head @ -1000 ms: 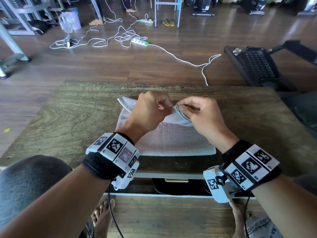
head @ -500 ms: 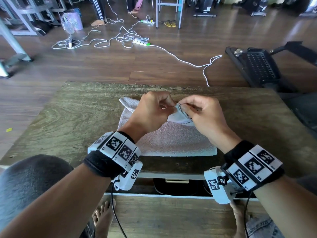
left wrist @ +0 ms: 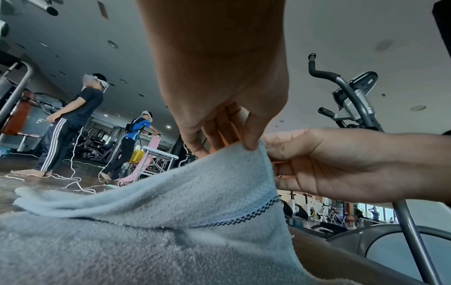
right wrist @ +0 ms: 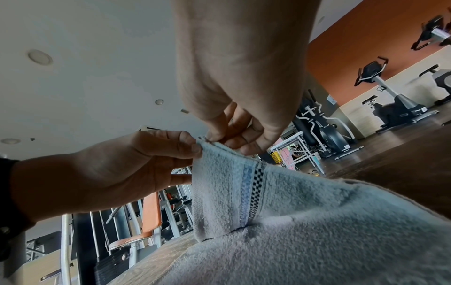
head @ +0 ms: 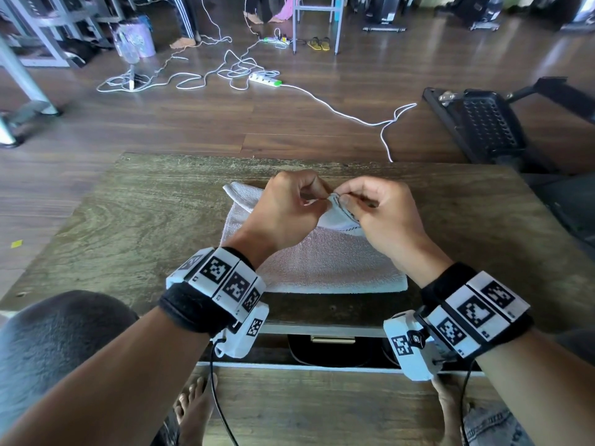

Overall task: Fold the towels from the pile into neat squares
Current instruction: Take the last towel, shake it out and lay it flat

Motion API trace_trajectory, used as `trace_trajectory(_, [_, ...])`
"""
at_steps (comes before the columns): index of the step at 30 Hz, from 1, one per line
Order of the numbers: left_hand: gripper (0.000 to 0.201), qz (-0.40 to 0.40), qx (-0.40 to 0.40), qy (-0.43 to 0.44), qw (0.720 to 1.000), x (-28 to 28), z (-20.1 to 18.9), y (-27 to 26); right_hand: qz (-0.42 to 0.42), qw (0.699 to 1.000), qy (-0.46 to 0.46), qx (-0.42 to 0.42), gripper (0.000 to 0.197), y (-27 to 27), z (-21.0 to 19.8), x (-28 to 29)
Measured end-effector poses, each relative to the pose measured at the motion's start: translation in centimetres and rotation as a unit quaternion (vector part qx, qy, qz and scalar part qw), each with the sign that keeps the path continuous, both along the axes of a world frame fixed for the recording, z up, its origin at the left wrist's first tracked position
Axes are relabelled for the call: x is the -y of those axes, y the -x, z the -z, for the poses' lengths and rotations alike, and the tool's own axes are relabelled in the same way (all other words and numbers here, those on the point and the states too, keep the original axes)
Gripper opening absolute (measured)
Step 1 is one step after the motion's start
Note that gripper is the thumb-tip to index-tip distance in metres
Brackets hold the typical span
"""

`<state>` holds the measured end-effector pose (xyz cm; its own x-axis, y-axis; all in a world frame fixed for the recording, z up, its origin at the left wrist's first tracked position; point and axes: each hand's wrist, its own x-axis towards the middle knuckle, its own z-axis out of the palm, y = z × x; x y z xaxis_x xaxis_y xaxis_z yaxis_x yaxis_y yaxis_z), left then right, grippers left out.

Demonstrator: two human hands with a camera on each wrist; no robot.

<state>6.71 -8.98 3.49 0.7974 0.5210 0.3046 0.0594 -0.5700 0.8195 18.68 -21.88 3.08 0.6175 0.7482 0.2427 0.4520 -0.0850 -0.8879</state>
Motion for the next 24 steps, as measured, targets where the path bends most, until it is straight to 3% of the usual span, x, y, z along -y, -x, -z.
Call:
trace_trajectory(12, [0.006, -0.007, 0.012, -0.025, 1.000, -0.15, 0.46, -0.14, -0.041, 0.999, 0.000, -0.030, 0.007, 0.03, -0.11, 0.04])
trace_trajectory(17, [0.009, -0.002, 0.007, -0.043, 0.999, 0.01, 0.52, -0.16, -0.056, 0.998, 0.004, -0.042, 0.015, -0.10, 0.09, -0.13])
trace_trajectory(24, [0.008, -0.004, 0.005, -0.054, 0.999, -0.02, 0.79, -0.09, -0.040, 0.999, 0.008, -0.005, 0.014, 0.00, 0.07, -0.13])
